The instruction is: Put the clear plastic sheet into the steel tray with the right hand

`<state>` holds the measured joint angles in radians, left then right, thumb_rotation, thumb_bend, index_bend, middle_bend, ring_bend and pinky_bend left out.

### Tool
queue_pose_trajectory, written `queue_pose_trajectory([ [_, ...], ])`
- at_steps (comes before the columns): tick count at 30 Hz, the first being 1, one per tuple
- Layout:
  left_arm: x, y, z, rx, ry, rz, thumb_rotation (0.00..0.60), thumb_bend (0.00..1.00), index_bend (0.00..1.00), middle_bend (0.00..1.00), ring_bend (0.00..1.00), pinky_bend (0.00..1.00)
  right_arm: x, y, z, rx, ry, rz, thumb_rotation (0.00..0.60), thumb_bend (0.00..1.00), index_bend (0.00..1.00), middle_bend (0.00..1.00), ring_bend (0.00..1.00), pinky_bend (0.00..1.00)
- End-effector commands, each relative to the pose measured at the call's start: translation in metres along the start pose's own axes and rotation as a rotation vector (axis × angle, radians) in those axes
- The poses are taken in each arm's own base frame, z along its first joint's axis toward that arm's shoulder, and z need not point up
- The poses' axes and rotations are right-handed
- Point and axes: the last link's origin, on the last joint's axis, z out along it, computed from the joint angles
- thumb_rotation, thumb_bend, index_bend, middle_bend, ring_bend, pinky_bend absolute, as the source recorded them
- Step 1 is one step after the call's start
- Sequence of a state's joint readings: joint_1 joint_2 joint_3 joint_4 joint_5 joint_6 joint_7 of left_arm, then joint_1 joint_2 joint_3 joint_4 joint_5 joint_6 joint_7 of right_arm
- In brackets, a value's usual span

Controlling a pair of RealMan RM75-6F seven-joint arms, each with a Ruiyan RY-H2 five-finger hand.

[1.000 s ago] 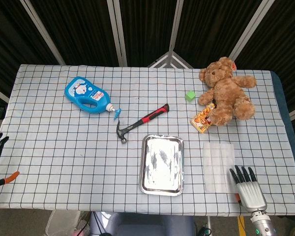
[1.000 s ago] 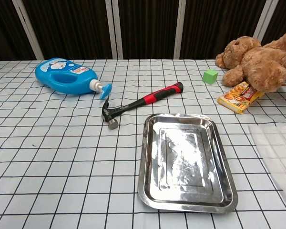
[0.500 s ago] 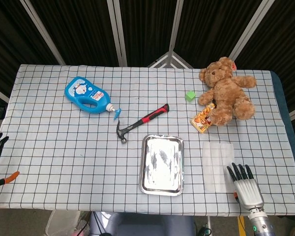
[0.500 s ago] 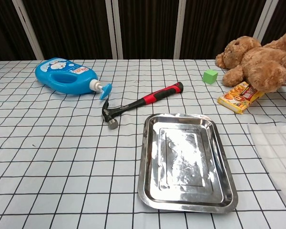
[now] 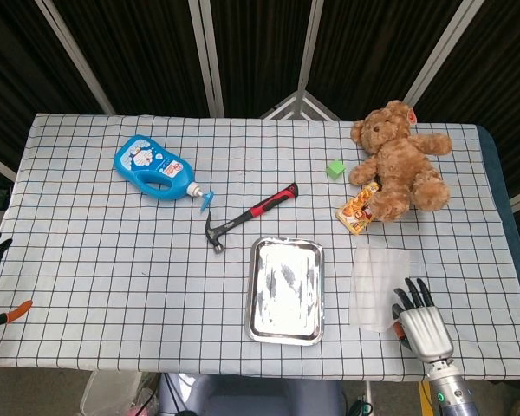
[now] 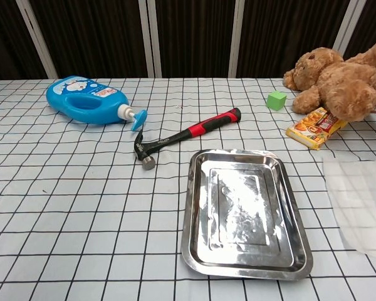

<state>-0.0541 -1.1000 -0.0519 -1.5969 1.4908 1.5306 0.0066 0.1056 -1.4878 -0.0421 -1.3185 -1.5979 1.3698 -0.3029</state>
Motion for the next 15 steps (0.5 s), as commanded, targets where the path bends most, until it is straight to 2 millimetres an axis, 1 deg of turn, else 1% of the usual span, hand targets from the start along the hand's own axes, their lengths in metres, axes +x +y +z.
queue_pose_trajectory([
  [1, 0.000, 0.000, 0.000, -0.001, 0.000, 0.000, 0.600, 0.00, 0.00, 0.00, 0.00, 0.00, 0.000, -0.003, 0.002, 0.011, 0.012, 0.013, 0.600, 0.49, 0.63, 0.27, 0.06, 0.00],
  [4, 0.000, 0.000, 0.000, -0.001, -0.001, 0.000, 0.600, 0.00, 0.00, 0.00, 0.00, 0.00, 0.002, -0.007, 0.003, 0.023, 0.021, 0.028, 0.600, 0.49, 0.65, 0.27, 0.06, 0.00],
  [8, 0.000, 0.000, 0.000, -0.001, -0.002, 0.000, 0.600, 0.00, 0.00, 0.00, 0.00, 0.00, 0.009, -0.012, 0.005, 0.046, 0.054, 0.058, 0.600, 0.49, 0.65, 0.27, 0.06, 0.00],
  [12, 0.000, 0.000, 0.000, -0.003, -0.002, 0.001, 0.600, 0.00, 0.00, 0.00, 0.00, 0.00, 0.030, -0.021, 0.012, 0.094, 0.132, 0.096, 0.600, 0.49, 0.65, 0.27, 0.06, 0.00],
  [15, 0.000, 0.000, 0.000, -0.003, -0.002, 0.001, 0.600, 0.00, 0.00, 0.00, 0.00, 0.00, 0.053, -0.031, 0.022, 0.144, 0.202, 0.120, 0.600, 0.49, 0.65, 0.27, 0.06, 0.00],
])
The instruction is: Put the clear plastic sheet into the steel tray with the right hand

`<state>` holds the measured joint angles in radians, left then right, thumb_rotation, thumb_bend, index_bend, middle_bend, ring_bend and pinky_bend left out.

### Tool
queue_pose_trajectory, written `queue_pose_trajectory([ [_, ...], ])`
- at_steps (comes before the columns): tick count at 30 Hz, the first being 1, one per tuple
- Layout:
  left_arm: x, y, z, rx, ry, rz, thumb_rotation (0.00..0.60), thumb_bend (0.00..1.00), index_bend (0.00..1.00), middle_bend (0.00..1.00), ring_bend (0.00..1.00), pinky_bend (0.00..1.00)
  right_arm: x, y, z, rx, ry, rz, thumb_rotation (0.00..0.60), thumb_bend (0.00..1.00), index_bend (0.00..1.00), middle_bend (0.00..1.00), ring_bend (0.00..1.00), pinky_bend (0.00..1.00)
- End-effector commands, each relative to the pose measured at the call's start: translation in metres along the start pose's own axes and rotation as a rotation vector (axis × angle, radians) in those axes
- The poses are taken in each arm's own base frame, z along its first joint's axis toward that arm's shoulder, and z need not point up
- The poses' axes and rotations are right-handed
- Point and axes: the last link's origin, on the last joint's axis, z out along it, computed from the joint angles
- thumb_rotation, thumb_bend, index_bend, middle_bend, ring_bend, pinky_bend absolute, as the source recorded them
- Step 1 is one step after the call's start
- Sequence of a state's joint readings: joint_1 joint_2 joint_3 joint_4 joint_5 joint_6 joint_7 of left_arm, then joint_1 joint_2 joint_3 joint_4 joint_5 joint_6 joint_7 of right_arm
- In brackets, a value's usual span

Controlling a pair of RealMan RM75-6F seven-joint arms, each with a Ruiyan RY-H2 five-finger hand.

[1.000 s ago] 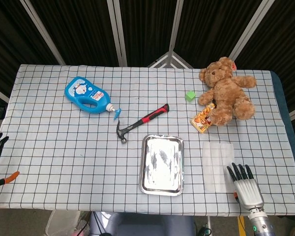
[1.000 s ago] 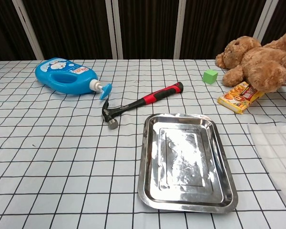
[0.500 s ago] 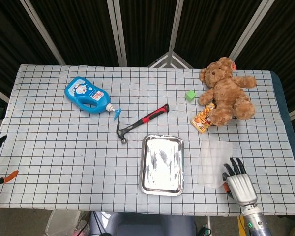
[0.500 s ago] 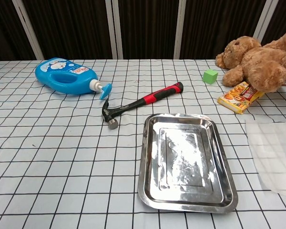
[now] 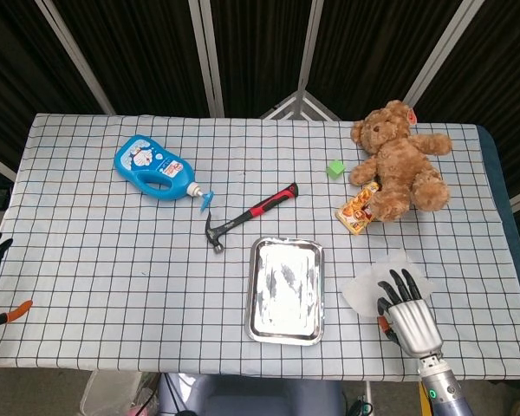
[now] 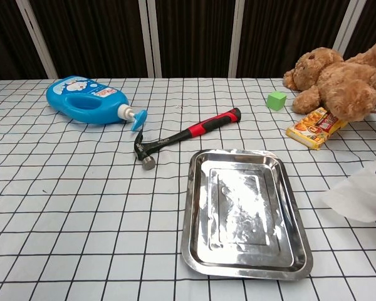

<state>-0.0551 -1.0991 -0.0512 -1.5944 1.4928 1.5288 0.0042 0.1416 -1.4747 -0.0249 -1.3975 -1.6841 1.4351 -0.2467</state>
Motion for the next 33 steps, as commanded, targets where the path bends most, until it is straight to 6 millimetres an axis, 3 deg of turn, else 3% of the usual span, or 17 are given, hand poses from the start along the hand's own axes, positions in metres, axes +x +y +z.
queue_pose_trajectory([
  [1, 0.000, 0.000, 0.000, 0.000, 0.001, 0.000, 0.600, 0.00, 0.00, 0.00, 0.00, 0.00, 0.030, -0.015, 0.019, 0.076, 0.104, 0.032, 0.600, 0.49, 0.65, 0.27, 0.06, 0.00],
  [9, 0.000, 0.000, 0.000, -0.001, -0.001, 0.003, 0.600, 0.00, 0.00, 0.00, 0.00, 0.00, 0.083, -0.053, 0.055, 0.202, 0.215, 0.069, 0.600, 0.49, 0.65, 0.27, 0.06, 0.00],
  [15, -0.001, 0.000, 0.002, -0.001, -0.007, 0.005, 0.600, 0.00, 0.00, 0.00, 0.00, 0.00, 0.098, -0.092, 0.068, 0.289, 0.205, 0.178, 0.600, 0.49, 0.65, 0.27, 0.06, 0.00],
  [23, 0.000, -0.001, 0.001, 0.004, -0.009, -0.002, 0.600, 0.00, 0.00, 0.00, 0.00, 0.00, 0.078, -0.127, 0.062, 0.348, 0.128, 0.258, 0.600, 0.49, 0.65, 0.27, 0.06, 0.00],
  [33, -0.001, -0.001, 0.002, 0.000, -0.014, -0.003, 0.600, 0.00, 0.00, 0.00, 0.00, 0.00, 0.028, -0.099, 0.053, 0.309, -0.046, 0.258, 0.600, 0.49, 0.65, 0.27, 0.06, 0.00],
])
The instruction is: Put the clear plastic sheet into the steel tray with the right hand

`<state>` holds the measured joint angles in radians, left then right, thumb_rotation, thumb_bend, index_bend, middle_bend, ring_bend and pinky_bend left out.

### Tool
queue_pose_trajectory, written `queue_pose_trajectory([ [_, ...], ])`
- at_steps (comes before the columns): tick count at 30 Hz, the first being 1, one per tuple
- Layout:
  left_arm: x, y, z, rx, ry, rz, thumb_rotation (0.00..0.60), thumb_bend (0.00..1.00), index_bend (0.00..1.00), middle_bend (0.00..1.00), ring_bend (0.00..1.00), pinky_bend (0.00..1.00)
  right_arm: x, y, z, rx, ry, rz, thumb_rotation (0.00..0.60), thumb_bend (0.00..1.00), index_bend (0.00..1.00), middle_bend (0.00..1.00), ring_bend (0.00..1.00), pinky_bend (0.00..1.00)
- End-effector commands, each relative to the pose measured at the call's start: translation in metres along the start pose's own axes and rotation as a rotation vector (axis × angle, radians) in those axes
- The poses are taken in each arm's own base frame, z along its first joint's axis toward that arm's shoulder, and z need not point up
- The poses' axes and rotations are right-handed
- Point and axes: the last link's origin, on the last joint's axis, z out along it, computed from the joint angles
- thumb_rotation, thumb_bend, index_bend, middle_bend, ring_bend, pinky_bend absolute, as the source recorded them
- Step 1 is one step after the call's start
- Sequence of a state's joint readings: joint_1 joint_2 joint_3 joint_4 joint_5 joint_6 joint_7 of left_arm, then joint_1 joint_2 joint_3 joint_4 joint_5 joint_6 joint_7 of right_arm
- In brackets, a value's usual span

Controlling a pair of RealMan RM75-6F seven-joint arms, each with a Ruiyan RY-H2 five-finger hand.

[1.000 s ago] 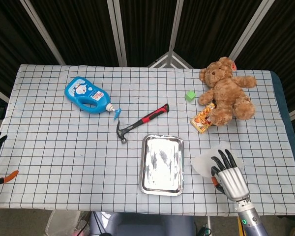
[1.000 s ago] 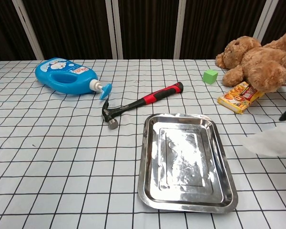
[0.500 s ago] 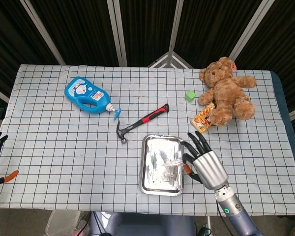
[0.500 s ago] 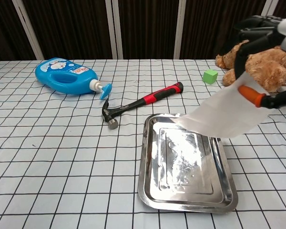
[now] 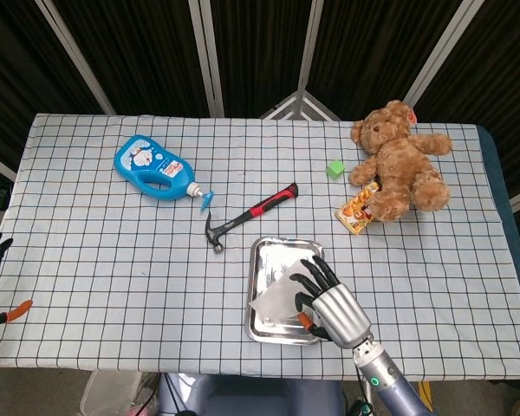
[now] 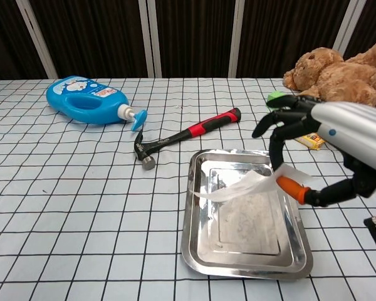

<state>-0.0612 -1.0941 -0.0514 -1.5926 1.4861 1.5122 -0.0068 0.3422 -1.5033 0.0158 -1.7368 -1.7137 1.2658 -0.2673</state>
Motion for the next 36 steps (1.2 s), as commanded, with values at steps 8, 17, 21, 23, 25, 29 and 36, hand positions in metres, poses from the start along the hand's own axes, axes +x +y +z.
queue_pose_trajectory([
  [8, 0.000, 0.000, -0.001, 0.004, 0.003, 0.007, 0.600, 0.00, 0.00, 0.00, 0.00, 0.00, -0.019, 0.028, 0.006, 0.051, -0.115, -0.016, 0.600, 0.49, 0.66, 0.27, 0.06, 0.00],
  [17, -0.001, 0.000, 0.000, 0.008, -0.002, 0.008, 0.600, 0.00, 0.00, 0.00, 0.00, 0.00, -0.030, 0.005, 0.010, 0.204, -0.157, 0.037, 0.600, 0.49, 0.67, 0.29, 0.06, 0.00],
  [21, 0.000, 0.000, 0.000, 0.007, 0.000, 0.008, 0.600, 0.00, 0.00, 0.00, 0.00, 0.00, -0.033, 0.002, 0.005, 0.247, -0.163, 0.039, 0.600, 0.49, 0.67, 0.29, 0.06, 0.00],
  [23, 0.000, 0.000, 0.000, 0.007, 0.000, 0.008, 0.600, 0.00, 0.00, 0.00, 0.00, 0.00, -0.034, 0.003, 0.004, 0.258, -0.162, 0.037, 0.600, 0.49, 0.67, 0.29, 0.06, 0.00],
  [25, 0.000, 0.000, 0.000, 0.007, 0.000, 0.008, 0.600, 0.00, 0.00, 0.00, 0.00, 0.00, -0.035, 0.004, 0.004, 0.265, -0.158, 0.040, 0.600, 0.49, 0.67, 0.29, 0.06, 0.00],
  [29, -0.001, 0.000, 0.000, 0.009, 0.000, 0.008, 0.600, 0.00, 0.00, 0.00, 0.00, 0.00, -0.035, 0.008, 0.011, 0.260, -0.149, 0.039, 0.600, 0.49, 0.67, 0.29, 0.06, 0.00],
  [36, -0.001, -0.001, 0.000, 0.015, -0.001, 0.009, 0.600, 0.00, 0.00, 0.00, 0.00, 0.00, -0.035, 0.021, 0.025, 0.231, -0.143, 0.014, 0.600, 0.49, 0.67, 0.29, 0.06, 0.00],
])
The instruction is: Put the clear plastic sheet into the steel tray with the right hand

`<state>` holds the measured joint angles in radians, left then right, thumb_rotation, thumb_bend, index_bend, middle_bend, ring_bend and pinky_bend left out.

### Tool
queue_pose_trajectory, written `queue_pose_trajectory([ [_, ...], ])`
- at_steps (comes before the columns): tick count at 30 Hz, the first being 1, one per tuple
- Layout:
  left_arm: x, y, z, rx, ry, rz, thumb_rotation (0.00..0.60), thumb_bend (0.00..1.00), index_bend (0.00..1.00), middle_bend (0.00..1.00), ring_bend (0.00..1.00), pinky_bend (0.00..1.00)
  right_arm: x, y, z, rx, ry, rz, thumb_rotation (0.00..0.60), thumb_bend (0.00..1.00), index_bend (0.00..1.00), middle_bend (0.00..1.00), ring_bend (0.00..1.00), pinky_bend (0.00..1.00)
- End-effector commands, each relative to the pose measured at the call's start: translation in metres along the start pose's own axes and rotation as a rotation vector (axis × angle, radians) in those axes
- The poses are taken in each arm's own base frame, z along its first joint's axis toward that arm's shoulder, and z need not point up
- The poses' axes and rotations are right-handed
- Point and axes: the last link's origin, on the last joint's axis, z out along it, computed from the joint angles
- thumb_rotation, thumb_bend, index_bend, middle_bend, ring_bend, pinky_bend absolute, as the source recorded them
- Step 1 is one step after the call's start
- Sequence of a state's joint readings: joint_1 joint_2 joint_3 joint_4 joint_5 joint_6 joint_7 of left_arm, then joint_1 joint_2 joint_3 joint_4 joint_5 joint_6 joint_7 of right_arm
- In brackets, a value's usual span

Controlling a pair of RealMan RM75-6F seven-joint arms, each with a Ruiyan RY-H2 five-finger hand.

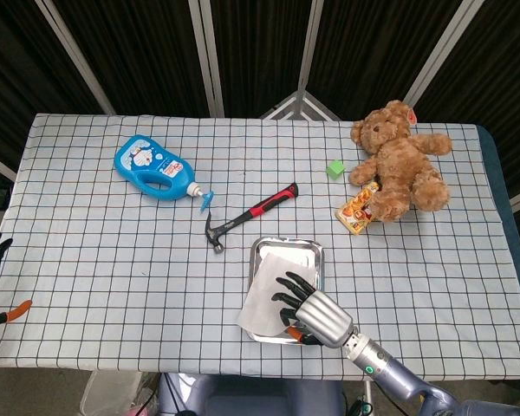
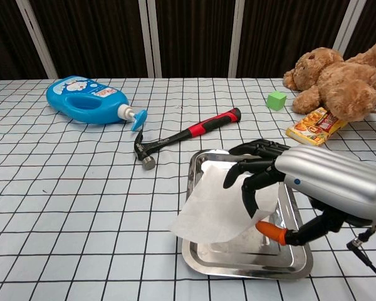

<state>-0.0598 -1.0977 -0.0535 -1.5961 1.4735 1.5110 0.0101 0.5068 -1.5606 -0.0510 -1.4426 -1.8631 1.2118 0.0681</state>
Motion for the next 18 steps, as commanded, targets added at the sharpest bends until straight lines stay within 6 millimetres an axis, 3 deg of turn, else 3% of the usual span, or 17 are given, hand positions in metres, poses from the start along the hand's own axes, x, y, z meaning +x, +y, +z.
queue_pose_trajectory([
  [1, 0.000, 0.000, 0.000, 0.002, 0.000, 0.000, 0.600, 0.00, 0.00, 0.00, 0.00, 0.00, 0.000, 0.007, 0.003, -0.012, -0.004, -0.015, 0.600, 0.49, 0.67, 0.29, 0.06, 0.00],
  [12, 0.000, 0.000, 0.000, 0.003, -0.001, -0.001, 0.600, 0.00, 0.00, 0.00, 0.00, 0.00, -0.004, 0.019, -0.002, -0.039, -0.023, -0.042, 0.600, 0.49, 0.65, 0.29, 0.06, 0.00],
  [18, 0.000, 0.000, 0.000, 0.001, 0.000, -0.001, 0.600, 0.00, 0.00, 0.00, 0.00, 0.00, -0.004, 0.019, -0.007, -0.050, -0.019, -0.059, 0.600, 0.41, 0.37, 0.25, 0.01, 0.00],
])
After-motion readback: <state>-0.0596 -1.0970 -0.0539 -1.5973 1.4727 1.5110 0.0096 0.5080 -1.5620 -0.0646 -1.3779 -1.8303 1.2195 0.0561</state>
